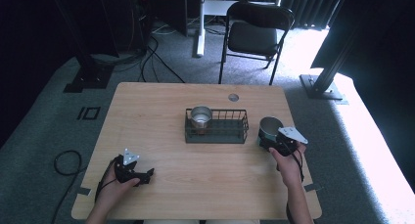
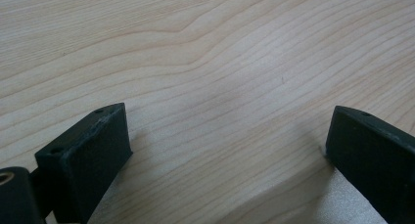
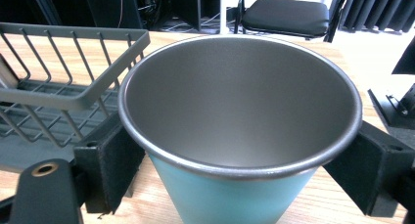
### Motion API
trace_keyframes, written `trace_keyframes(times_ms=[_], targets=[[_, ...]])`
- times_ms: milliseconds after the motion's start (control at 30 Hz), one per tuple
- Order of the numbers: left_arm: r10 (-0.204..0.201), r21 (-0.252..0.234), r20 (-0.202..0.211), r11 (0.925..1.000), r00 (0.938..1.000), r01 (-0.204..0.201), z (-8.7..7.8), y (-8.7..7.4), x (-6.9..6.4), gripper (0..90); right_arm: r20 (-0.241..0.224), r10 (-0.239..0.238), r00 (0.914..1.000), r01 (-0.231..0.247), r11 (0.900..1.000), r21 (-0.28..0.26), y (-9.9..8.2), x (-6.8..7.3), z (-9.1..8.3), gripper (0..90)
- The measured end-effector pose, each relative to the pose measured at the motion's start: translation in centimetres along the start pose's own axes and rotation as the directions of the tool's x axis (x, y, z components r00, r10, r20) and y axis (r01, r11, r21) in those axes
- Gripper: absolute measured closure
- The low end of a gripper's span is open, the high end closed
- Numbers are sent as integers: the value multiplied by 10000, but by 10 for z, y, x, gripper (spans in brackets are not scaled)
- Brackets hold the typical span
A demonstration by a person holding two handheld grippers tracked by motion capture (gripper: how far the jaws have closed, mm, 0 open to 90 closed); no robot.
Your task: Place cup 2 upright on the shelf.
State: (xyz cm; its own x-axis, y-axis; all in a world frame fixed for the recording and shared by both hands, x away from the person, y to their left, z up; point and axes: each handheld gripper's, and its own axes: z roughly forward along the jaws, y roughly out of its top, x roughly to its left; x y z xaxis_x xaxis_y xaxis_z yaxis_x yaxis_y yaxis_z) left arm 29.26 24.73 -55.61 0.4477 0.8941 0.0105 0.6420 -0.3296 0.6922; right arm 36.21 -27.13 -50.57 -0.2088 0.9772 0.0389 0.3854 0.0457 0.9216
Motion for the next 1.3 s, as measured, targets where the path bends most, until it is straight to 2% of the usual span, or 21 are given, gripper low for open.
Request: trace_keyframes(times_ms=[500,800,1300], targets=[[-15,-6,-3,10000,10000,15,0,0,0,36,-4,-126,9999,126,9992,-375,26,3,-11,132],[-16,0,-1,10000,10000,16,0,0,0,36,47,-236,9997,239,9970,-731,51,6,-18,133],[1,12,-4,10000,10000,-1,0,0,0,36,-249,-566,9981,530,9906,-1258,89,17,-27,132]])
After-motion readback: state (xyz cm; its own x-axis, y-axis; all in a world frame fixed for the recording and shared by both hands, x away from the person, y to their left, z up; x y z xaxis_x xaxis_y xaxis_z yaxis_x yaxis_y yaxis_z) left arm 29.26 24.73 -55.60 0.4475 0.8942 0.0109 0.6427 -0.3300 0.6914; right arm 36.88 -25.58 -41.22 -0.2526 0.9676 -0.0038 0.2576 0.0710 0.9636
